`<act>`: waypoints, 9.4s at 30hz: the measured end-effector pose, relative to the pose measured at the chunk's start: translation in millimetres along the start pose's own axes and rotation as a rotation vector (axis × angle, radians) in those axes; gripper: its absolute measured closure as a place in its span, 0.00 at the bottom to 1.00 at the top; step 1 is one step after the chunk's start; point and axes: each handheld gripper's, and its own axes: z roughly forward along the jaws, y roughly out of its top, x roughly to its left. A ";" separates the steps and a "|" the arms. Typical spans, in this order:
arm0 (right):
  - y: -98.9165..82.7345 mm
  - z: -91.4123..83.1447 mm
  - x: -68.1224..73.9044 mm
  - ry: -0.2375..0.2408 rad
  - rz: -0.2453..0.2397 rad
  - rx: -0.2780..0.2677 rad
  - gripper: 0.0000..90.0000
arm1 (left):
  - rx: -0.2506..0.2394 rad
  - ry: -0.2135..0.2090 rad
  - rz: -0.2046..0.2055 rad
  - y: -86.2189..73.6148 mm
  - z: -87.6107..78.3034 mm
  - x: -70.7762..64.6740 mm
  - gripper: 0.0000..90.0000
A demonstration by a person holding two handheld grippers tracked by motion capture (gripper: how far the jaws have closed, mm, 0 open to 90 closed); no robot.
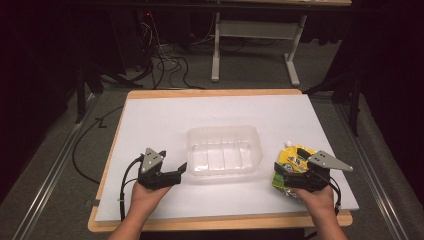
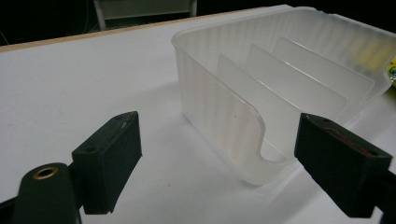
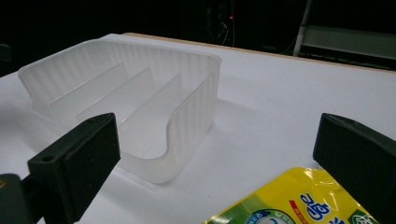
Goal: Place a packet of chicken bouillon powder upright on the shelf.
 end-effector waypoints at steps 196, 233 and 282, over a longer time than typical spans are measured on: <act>25.1 -78.0 -68.0 -0.236 0.144 -0.238 1.00 | -0.010 -0.042 0.032 -6.1 -7.8 12.2 0.38; -7.3 -63.9 -47.7 -0.164 0.117 -0.032 0.85 | 0.062 -0.032 0.035 -4.7 39.8 -29.6 0.78; 74.6 -94.6 -16.3 -0.191 0.151 -0.321 1.00 | -0.015 -0.170 0.107 3.0 50.5 -56.5 0.59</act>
